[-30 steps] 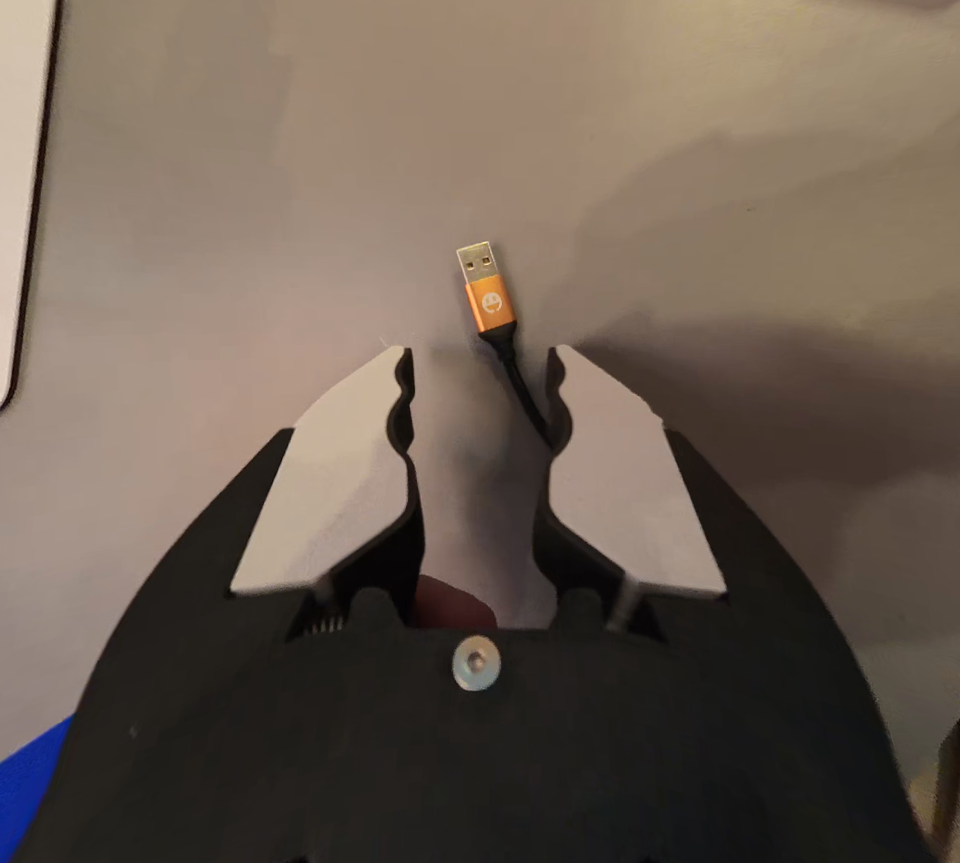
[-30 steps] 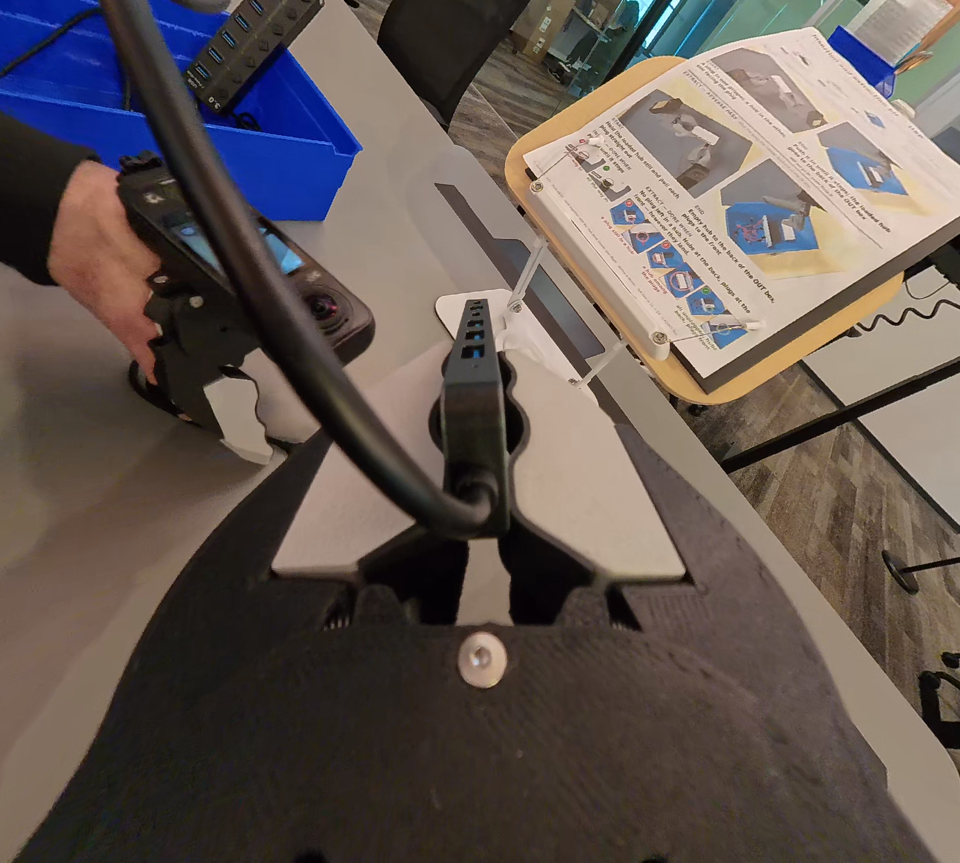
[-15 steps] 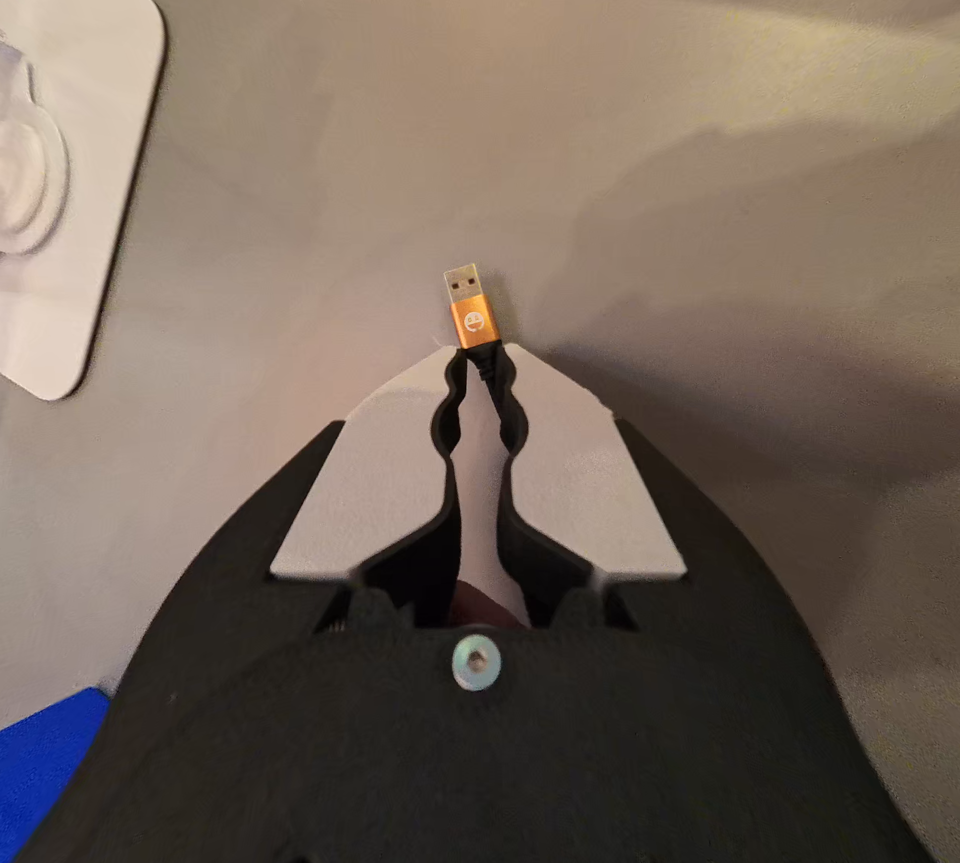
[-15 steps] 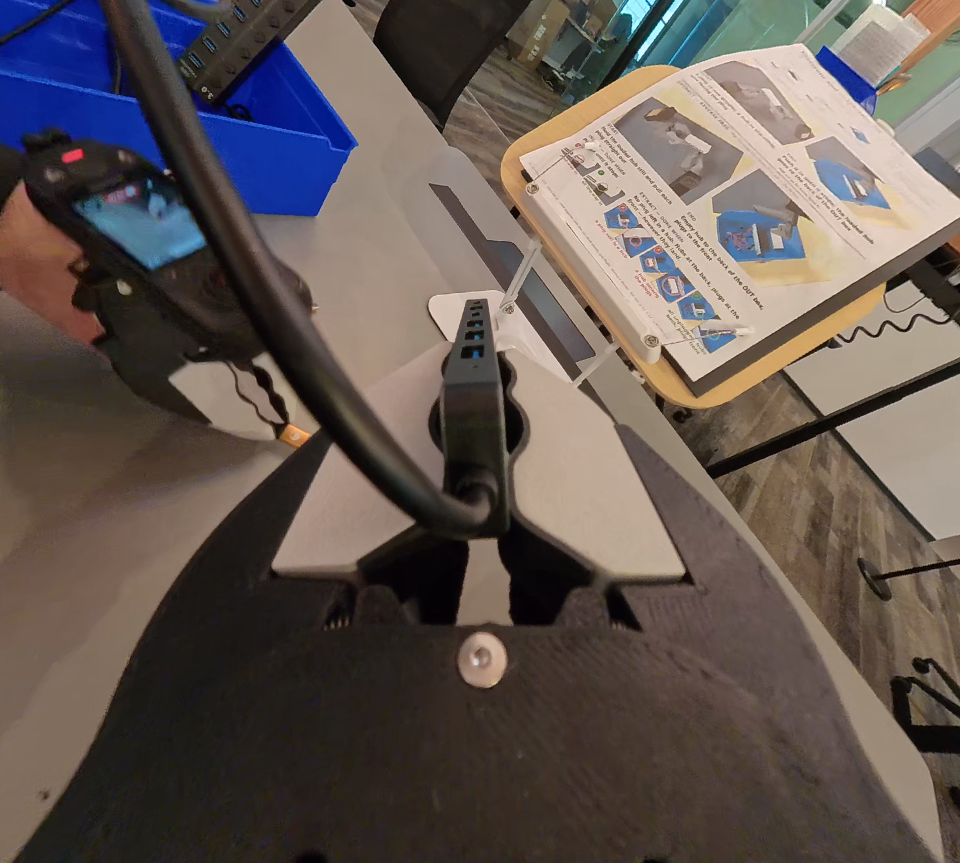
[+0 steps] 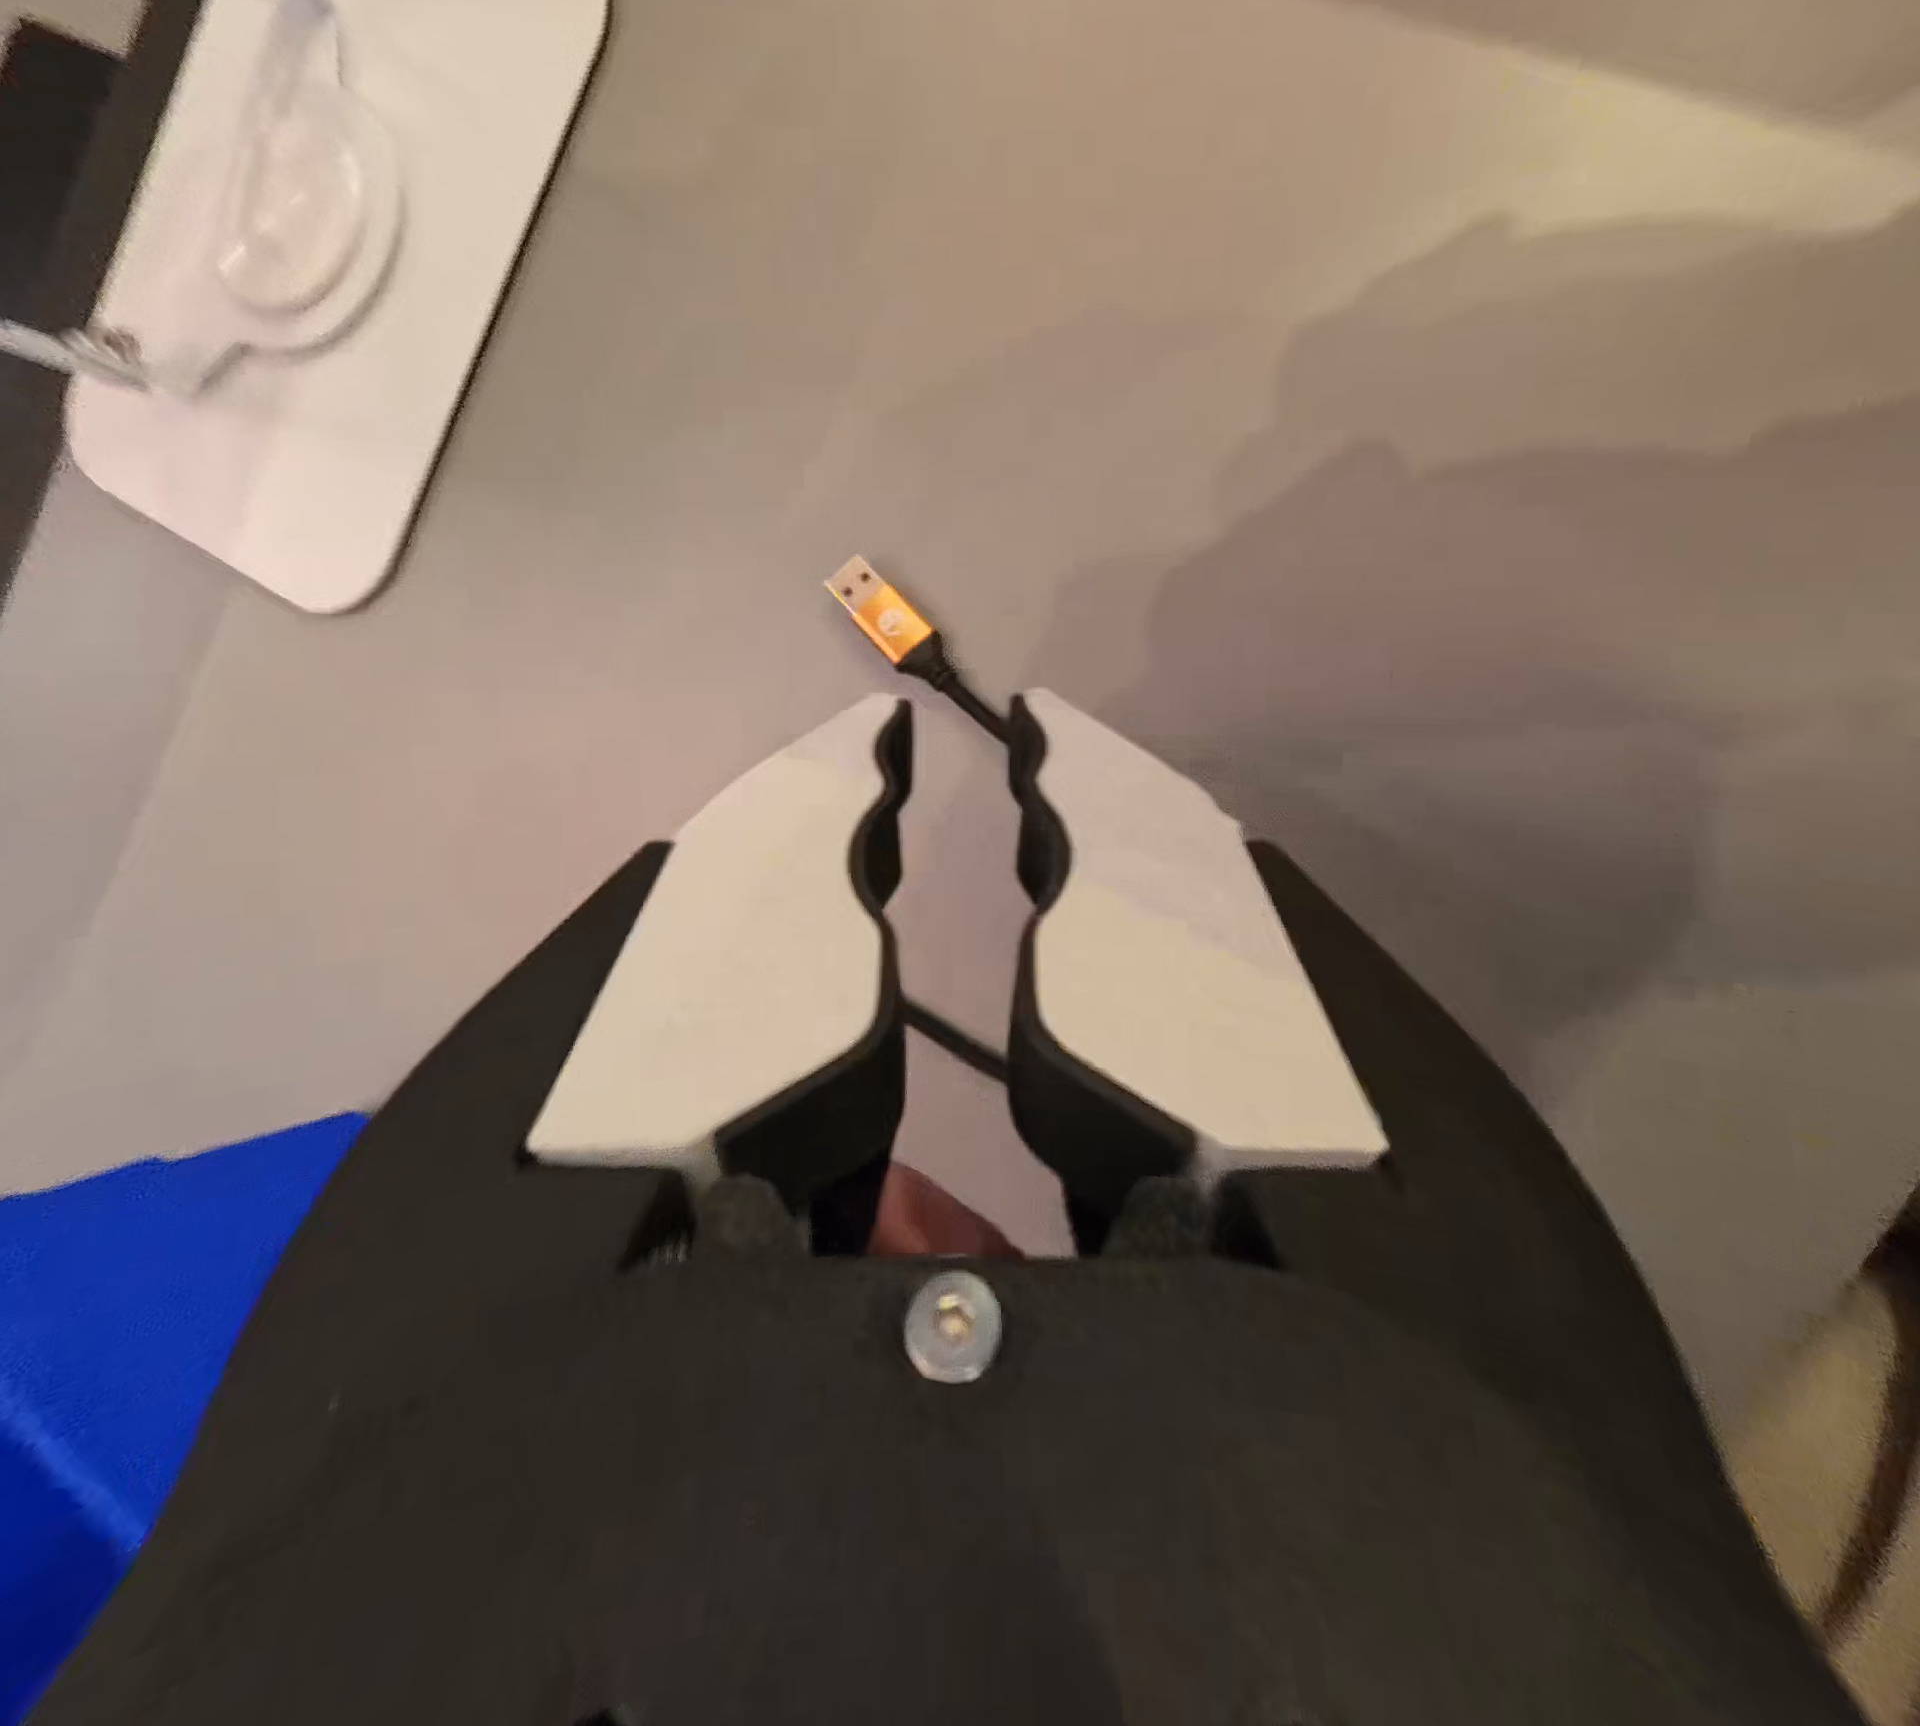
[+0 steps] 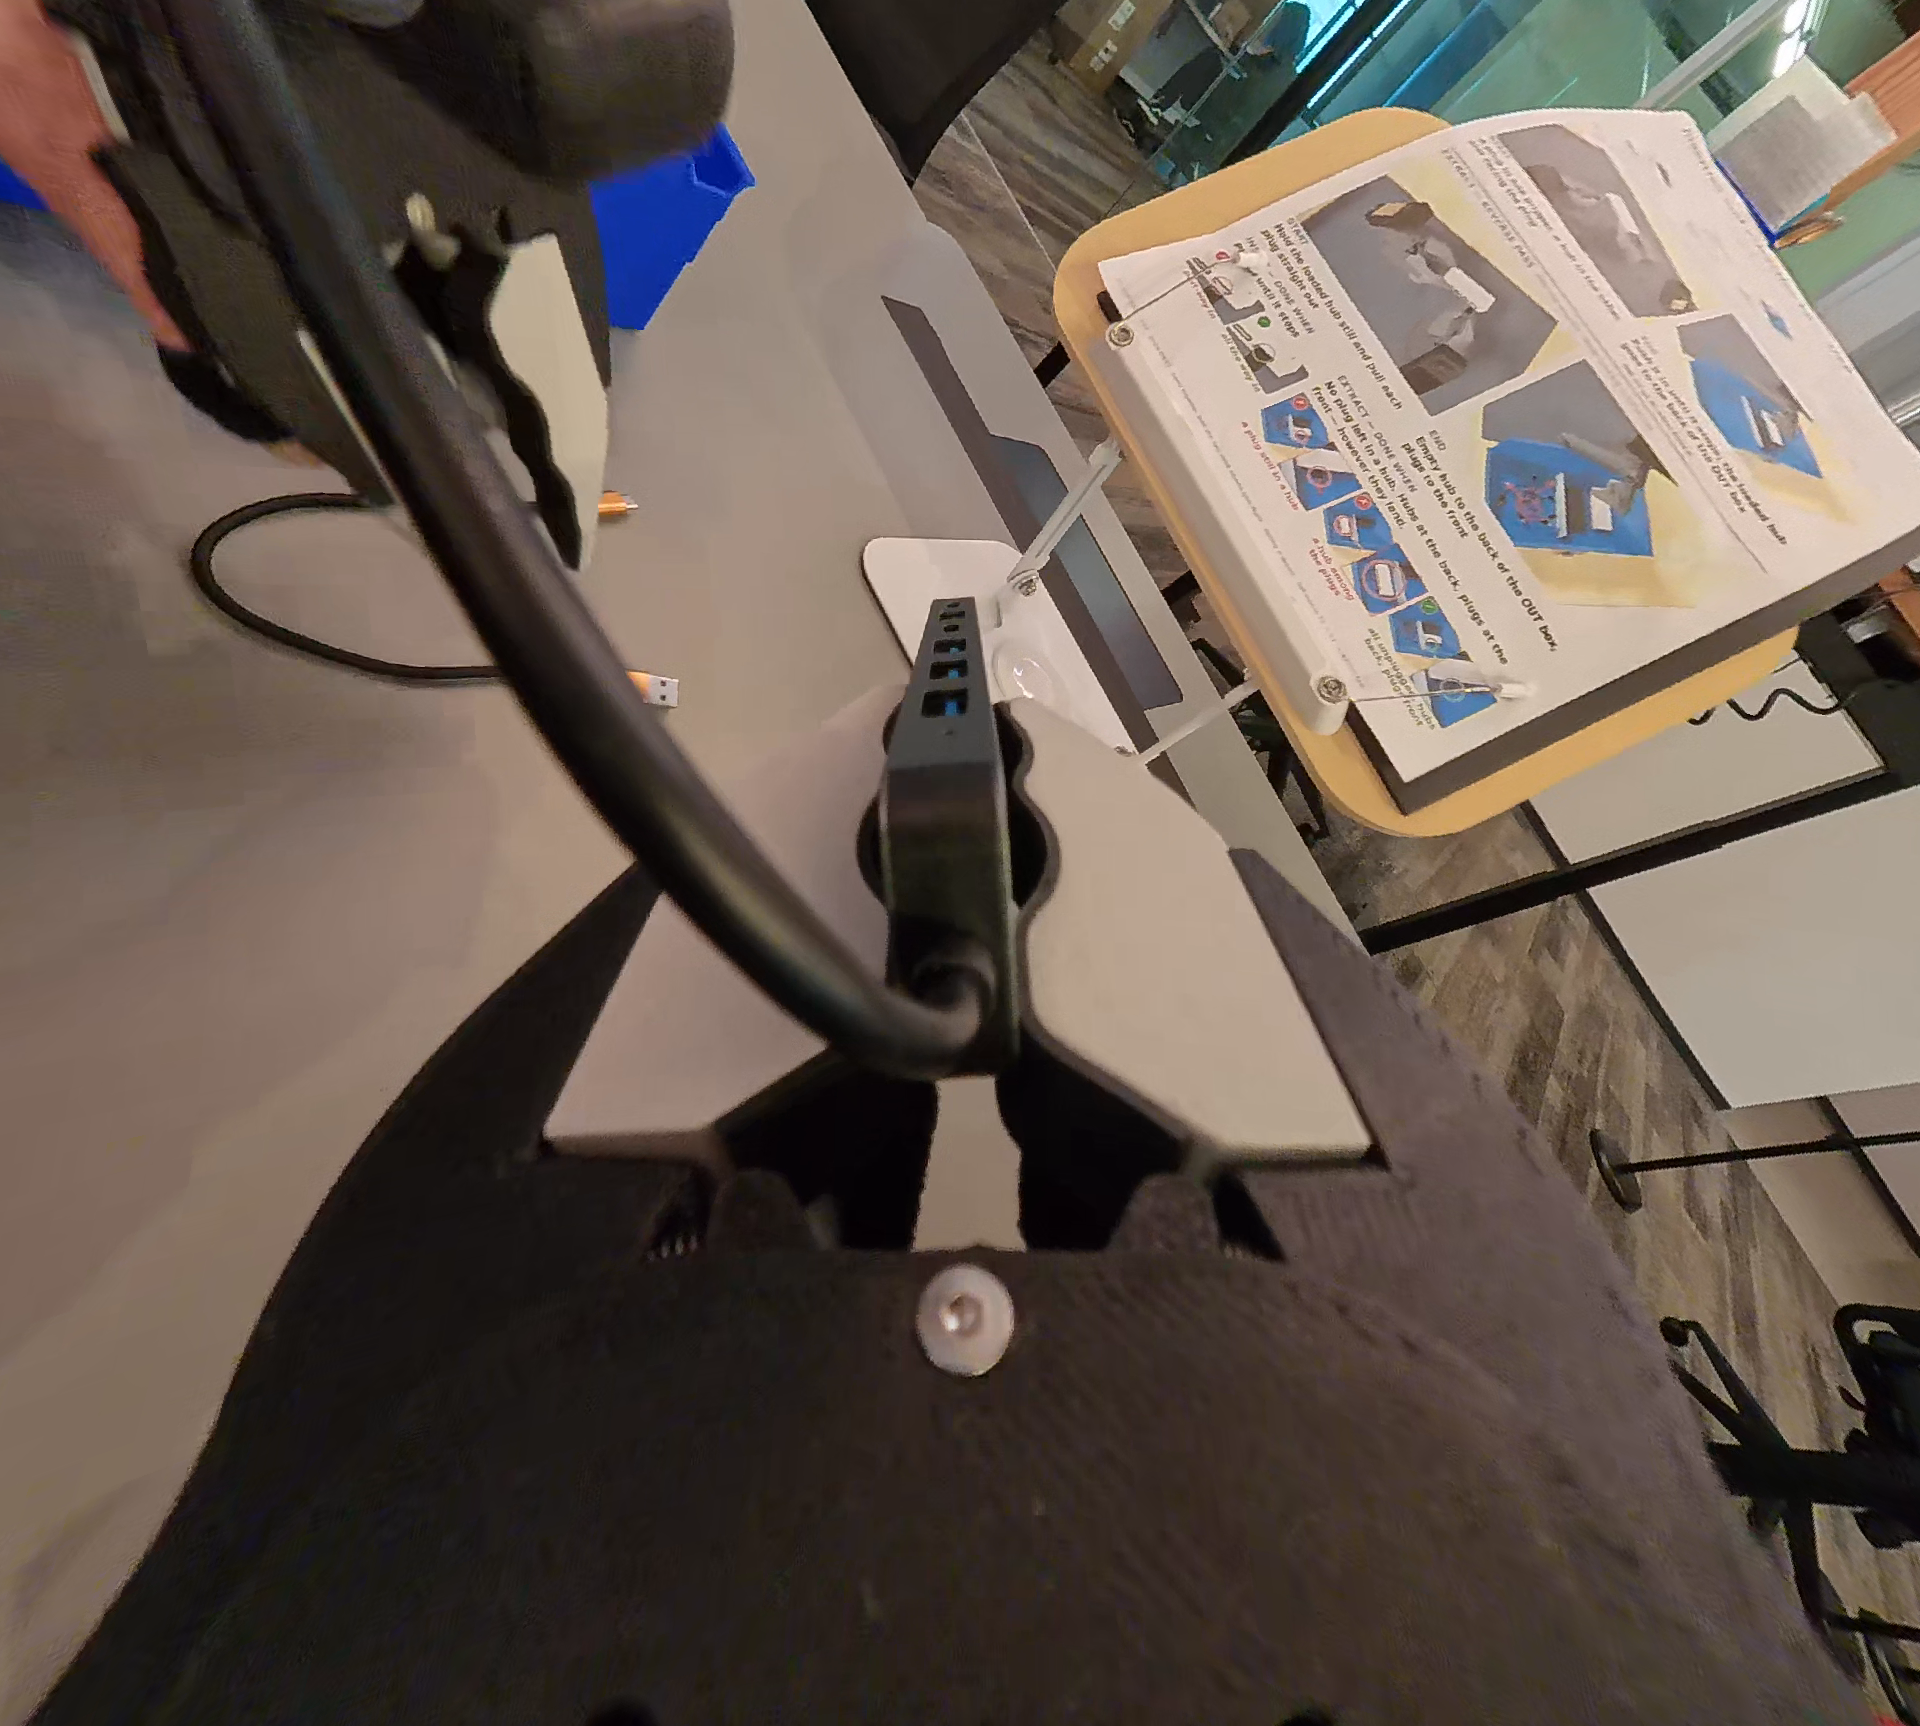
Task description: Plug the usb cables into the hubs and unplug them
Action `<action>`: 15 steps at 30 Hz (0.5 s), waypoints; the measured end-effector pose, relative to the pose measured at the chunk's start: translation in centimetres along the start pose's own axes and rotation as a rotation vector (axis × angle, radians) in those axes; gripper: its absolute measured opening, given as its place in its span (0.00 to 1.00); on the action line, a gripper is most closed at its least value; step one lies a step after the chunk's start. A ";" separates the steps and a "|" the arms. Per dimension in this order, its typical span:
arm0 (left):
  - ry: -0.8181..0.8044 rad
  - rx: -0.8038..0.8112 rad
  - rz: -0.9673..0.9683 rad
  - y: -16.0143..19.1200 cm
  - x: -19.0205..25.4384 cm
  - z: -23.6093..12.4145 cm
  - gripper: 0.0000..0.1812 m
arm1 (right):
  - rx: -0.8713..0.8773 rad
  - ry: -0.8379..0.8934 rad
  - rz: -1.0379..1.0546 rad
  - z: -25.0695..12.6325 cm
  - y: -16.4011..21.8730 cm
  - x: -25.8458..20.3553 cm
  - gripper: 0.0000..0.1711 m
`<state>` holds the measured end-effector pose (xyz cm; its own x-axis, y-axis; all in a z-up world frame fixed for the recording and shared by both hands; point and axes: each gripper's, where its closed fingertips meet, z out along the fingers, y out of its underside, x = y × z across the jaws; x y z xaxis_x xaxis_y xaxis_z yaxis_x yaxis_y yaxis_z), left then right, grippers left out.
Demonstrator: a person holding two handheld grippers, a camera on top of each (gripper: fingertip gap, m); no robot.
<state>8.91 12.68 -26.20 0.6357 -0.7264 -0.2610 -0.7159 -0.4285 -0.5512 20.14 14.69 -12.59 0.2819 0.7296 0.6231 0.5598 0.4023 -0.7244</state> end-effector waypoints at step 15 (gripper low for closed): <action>-0.114 -0.094 -0.172 2.4 -0.8 6.0 0.03 | 0.011 0.011 0.026 -0.3 0.1 0.4 0.07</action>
<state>8.44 15.46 -32.06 0.7758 -0.5748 -0.2603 -0.6141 -0.5931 -0.5207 20.53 14.92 -12.31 0.3050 0.7337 0.6071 0.5436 0.3893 -0.7436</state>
